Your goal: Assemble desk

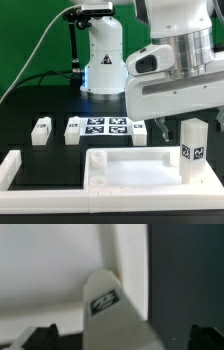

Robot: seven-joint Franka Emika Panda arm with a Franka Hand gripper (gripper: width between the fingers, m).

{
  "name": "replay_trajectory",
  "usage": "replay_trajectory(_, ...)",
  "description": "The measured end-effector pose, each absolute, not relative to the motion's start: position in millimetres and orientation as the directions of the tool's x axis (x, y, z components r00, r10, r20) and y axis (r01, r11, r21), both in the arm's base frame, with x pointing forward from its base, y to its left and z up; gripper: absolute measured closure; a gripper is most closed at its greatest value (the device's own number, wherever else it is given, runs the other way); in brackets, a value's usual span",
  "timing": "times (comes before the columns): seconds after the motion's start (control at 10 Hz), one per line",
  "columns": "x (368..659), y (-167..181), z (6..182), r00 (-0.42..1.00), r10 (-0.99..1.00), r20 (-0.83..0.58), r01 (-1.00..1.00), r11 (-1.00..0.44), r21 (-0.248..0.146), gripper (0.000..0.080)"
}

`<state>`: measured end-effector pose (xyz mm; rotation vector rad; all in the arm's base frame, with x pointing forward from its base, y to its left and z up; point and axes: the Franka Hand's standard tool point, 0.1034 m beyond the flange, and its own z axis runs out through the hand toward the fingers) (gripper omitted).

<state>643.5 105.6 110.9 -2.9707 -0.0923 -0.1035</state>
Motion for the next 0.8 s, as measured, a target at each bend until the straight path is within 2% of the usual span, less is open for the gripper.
replay_trajectory(0.2,656.8,111.6,107.1,0.898,0.424,0.118,0.435,-0.896,-0.089,0.0150)
replay_trajectory(0.3,656.5,112.5,106.5,0.925,0.362,0.113,0.373,-0.922,-0.104,0.0150)
replay_trajectory(0.5,656.4,112.1,106.0,0.937,0.332,0.109,0.343,-0.933,-0.108,0.0424)
replay_trajectory(0.6,656.7,112.2,106.1,0.958,0.269,0.104,0.280,-0.953,-0.114,0.0511)
replay_trajectory(0.8,657.2,110.6,106.1,0.984,0.156,0.091,0.167,-0.978,-0.124,0.0511)
